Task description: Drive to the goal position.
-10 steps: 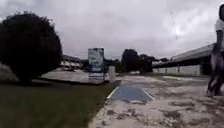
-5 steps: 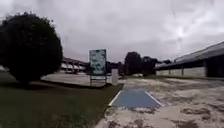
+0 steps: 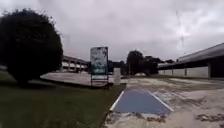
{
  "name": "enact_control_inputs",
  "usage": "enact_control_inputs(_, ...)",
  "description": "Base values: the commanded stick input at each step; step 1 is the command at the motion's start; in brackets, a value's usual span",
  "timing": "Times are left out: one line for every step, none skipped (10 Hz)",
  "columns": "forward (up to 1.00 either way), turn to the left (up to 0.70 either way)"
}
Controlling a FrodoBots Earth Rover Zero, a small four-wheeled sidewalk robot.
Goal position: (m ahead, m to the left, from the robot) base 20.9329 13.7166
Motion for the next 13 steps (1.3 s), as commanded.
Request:
enact_control_inputs(0.50,0.00)
enact_control_inputs(0.50,0.00)
enact_control_inputs(0.50,0.00)
enact_control_inputs(0.50,0.00)
enact_control_inputs(0.50,0.00)
enact_control_inputs(0.50,0.00)
enact_control_inputs(0.50,0.00)
enact_control_inputs(0.50,0.00)
enact_control_inputs(0.50,-0.11)
enact_control_inputs(0.50,-0.32)
enact_control_inputs(0.50,-0.47)
enact_control_inputs(0.50,-0.37)
enact_control_inputs(0.50,-0.07)
